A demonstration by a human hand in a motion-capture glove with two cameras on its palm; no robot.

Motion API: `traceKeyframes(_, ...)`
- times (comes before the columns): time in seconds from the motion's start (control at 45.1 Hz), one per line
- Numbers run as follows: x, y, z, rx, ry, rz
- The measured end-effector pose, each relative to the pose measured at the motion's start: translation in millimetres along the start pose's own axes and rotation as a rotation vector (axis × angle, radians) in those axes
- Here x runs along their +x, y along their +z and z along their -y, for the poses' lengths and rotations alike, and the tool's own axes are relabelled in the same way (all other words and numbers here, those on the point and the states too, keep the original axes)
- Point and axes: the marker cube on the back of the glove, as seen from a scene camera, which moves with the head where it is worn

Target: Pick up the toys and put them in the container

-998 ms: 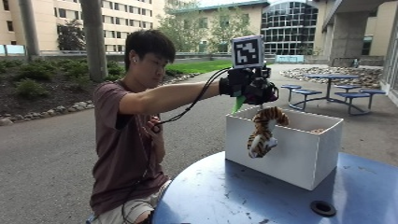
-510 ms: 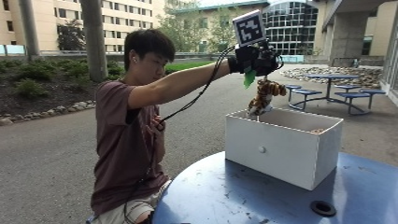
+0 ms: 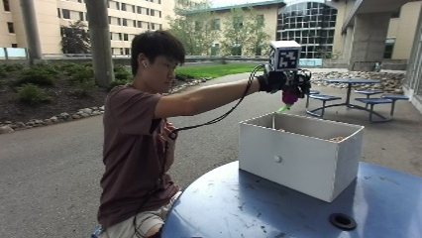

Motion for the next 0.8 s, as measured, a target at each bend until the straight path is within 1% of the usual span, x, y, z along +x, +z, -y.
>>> traceKeyframes(0.067,-5.3,22.6,3.0,-0.101,-0.021,-0.011)
traceKeyframes(0.155,-1.9,43.8,2.8,-0.146,-0.058,-0.044)
traceKeyframes(0.244,-3.9,59.8,5.7,-0.163,-0.074,-0.069)
traceKeyframes(0.555,-8.8,99.5,17.6,-0.177,-0.056,-0.076)
traceKeyframes(0.799,-7.3,112.4,18.1,-0.189,-0.07,-0.066)
